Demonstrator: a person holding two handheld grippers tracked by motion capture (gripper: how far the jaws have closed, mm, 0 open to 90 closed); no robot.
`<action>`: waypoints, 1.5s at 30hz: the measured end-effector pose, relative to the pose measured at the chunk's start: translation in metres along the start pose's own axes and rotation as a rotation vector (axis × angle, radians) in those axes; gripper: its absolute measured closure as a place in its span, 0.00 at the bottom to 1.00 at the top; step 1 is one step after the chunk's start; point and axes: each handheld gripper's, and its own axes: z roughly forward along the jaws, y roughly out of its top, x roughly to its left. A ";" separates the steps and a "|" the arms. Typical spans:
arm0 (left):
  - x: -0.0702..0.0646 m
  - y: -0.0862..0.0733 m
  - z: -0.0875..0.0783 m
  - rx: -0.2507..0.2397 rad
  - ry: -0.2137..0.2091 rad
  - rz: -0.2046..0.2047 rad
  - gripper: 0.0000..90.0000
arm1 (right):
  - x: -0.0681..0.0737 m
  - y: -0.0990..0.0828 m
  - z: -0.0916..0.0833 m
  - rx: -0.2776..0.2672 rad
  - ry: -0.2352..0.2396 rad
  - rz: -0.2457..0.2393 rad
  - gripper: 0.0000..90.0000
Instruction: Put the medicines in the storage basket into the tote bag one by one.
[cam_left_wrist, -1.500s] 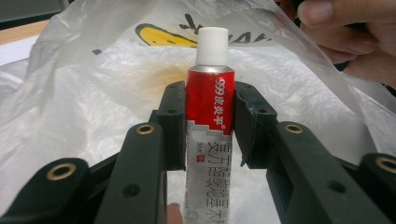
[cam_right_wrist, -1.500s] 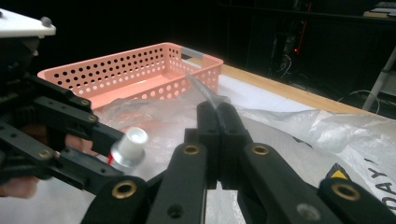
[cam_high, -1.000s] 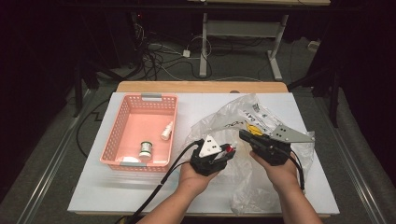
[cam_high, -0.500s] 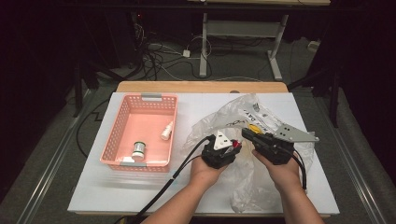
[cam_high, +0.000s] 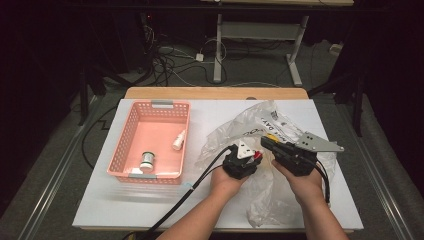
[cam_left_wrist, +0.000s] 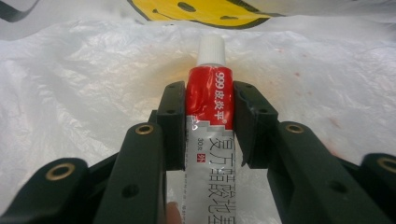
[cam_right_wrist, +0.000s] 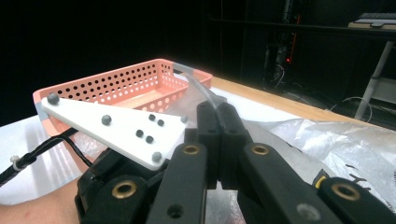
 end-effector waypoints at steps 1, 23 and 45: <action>0.000 0.000 0.001 -0.001 0.000 -0.004 0.73 | 0.000 0.000 0.000 0.000 0.000 -0.001 1.00; -0.003 -0.008 -0.017 0.029 -0.074 0.011 0.54 | -0.002 -0.002 -0.001 0.008 -0.001 0.002 1.00; -0.010 -0.038 -0.087 0.025 -0.152 0.010 0.12 | 0.000 -0.003 -0.001 0.019 -0.005 -0.003 1.00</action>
